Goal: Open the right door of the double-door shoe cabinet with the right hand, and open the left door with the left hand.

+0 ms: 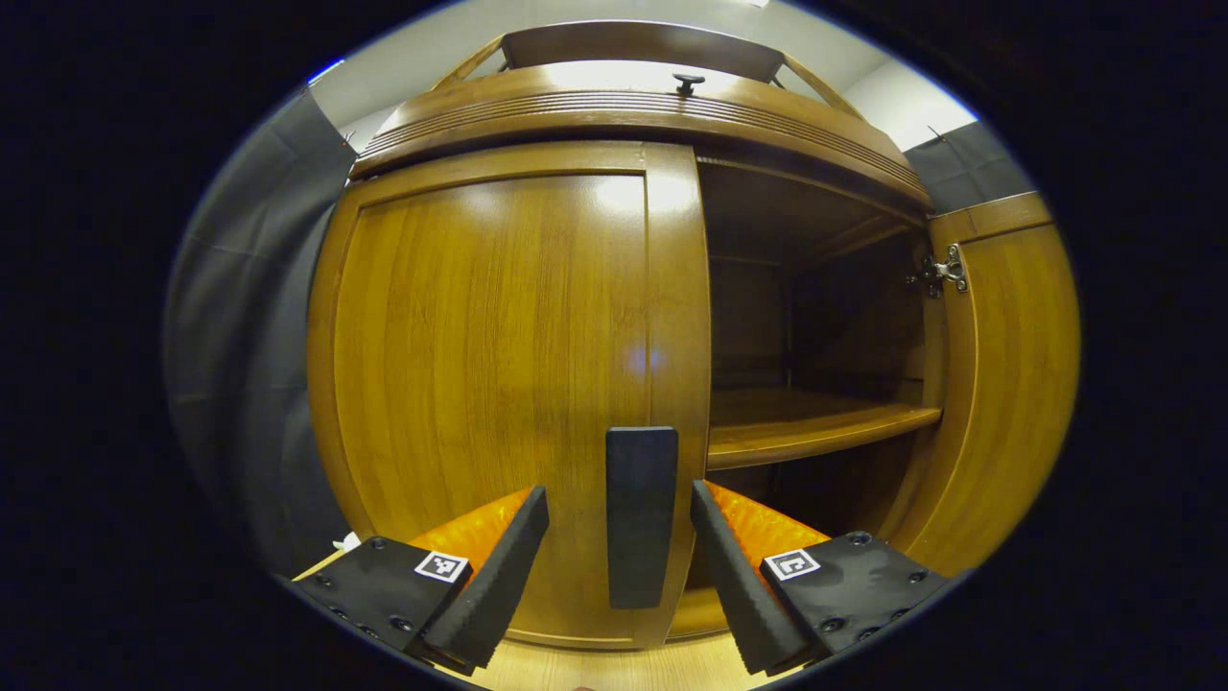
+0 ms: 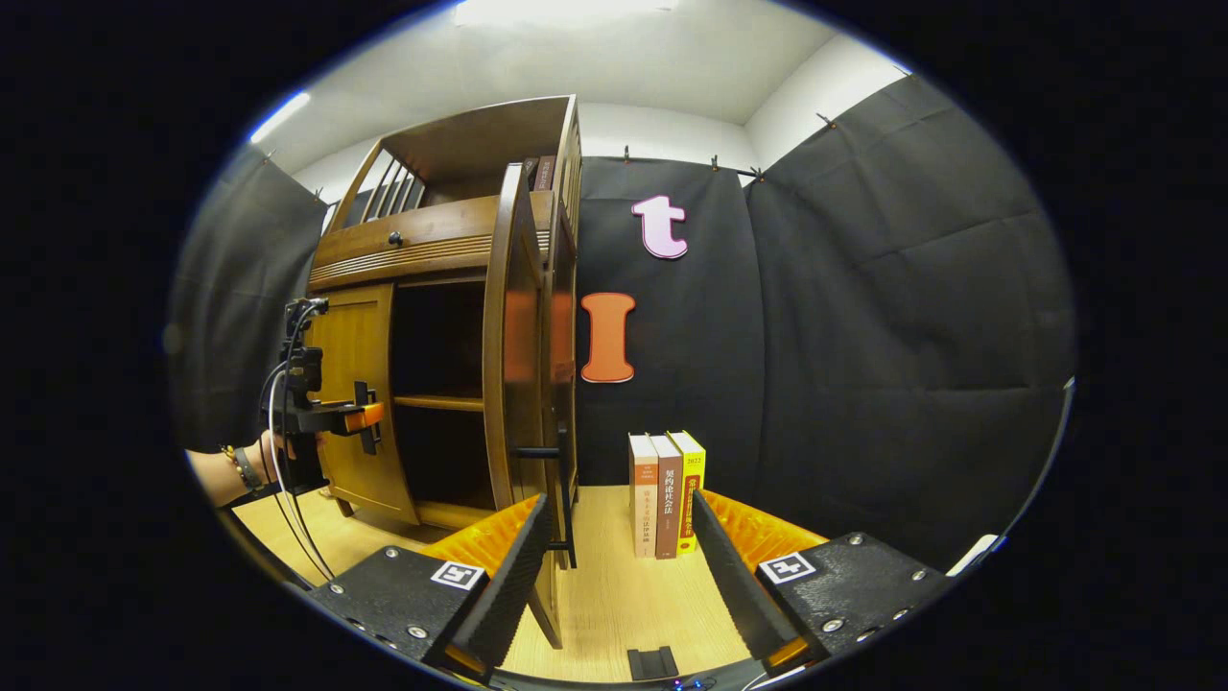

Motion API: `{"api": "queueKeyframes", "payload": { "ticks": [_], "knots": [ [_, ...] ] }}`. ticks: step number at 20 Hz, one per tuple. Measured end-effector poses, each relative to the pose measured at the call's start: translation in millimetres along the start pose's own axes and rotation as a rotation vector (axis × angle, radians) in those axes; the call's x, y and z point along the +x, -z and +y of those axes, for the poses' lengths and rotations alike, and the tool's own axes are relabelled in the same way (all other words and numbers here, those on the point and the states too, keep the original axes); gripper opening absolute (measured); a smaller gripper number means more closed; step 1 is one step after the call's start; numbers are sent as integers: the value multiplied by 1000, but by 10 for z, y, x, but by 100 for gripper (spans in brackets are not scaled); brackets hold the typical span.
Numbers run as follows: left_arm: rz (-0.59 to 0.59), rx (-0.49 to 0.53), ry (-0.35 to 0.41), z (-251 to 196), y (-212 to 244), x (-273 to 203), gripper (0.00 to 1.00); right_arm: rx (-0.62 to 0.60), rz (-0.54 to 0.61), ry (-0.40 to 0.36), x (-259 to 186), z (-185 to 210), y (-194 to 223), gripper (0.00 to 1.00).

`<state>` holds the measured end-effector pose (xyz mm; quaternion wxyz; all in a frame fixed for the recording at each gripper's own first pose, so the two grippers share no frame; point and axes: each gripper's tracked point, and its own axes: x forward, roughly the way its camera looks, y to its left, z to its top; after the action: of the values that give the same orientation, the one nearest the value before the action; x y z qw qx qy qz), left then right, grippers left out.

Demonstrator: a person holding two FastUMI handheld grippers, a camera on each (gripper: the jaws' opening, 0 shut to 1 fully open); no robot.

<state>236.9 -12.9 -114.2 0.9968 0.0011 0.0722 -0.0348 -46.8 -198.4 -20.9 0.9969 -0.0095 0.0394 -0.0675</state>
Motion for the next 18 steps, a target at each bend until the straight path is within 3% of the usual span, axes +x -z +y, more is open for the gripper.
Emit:
{"api": "queueKeyframes", "payload": {
  "ticks": [4,5,6,12,18],
  "knots": [
    [0,-30,19,46,18,99,87,-2,-7,11,-30,-30,-12,89],
    [3,-30,29,36,25,110,91,-2,-3,15,-22,-47,-7,89],
    [-5,-30,44,-8,8,106,82,-1,-1,17,-7,-56,-4,89],
    [-11,-40,84,-148,15,122,61,6,8,4,7,-4,25,89],
    [15,-3,56,-132,39,76,36,10,5,-10,-48,84,32,89]
  ]
}}
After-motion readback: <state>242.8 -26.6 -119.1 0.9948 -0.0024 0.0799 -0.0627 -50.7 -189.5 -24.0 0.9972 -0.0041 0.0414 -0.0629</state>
